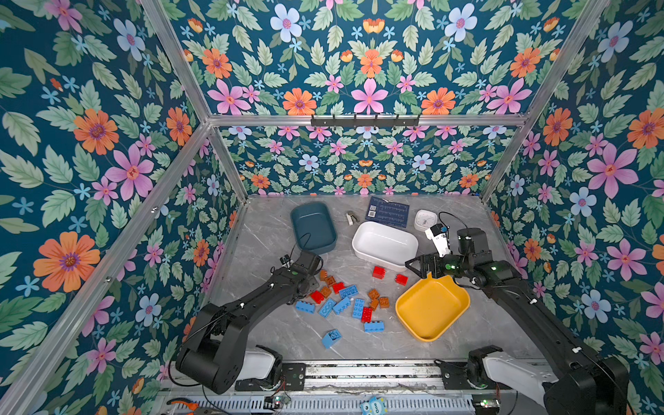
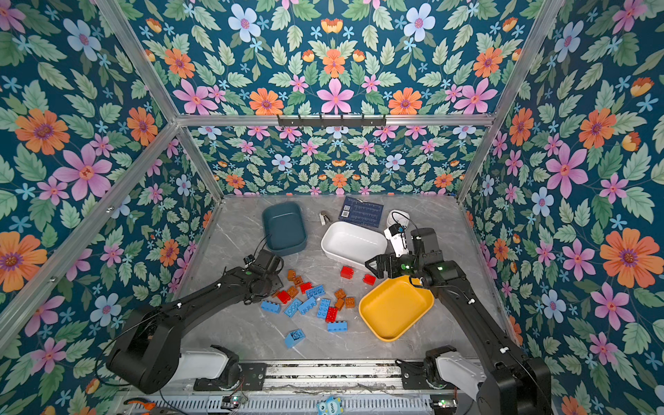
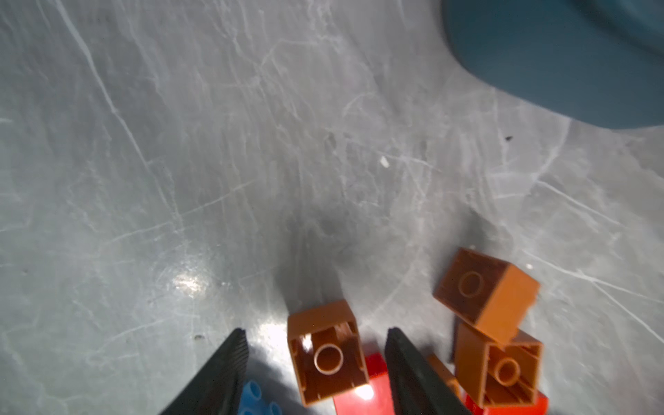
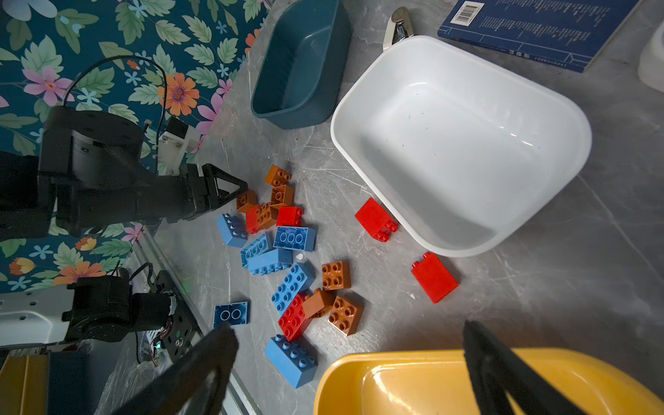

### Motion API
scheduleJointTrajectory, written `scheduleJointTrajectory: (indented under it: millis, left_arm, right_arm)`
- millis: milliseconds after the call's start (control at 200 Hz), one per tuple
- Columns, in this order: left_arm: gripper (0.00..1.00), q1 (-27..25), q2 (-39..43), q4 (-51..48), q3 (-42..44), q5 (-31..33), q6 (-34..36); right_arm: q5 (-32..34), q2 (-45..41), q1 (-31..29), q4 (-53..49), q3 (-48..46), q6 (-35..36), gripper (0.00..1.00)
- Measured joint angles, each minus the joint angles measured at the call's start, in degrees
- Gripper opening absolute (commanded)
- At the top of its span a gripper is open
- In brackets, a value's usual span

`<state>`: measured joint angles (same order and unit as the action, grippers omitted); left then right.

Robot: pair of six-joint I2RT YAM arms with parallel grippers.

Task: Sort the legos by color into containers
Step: 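Grasp an orange-brown brick with the left gripper while the right arm lifts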

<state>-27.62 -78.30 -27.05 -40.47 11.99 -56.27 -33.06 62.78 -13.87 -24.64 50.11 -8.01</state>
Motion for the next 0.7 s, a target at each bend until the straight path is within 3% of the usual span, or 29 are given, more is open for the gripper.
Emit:
scheduleJointTrajectory:
  millis: [300,475,700]
  left_arm:
    - [0.52,-1.6,-3.5,0.07,-0.17,0.39,-1.49]
    - [0.36,-2.12,-4.5,0.28,-0.37,0.7,-1.84]
    - [0.33,-2.27,-4.48,-0.83,-2.45,1.95,-1.07]
  right_arm:
    - [-1.29,0.15,0.0,-0.02,-0.98,0.0,0.98]
    - [-1.49,0.09,0.0,-0.2,-1.09,0.02,0.98]
    - [-1.44,-0.2,-0.02,-1.03,-1.09,0.02,0.99]
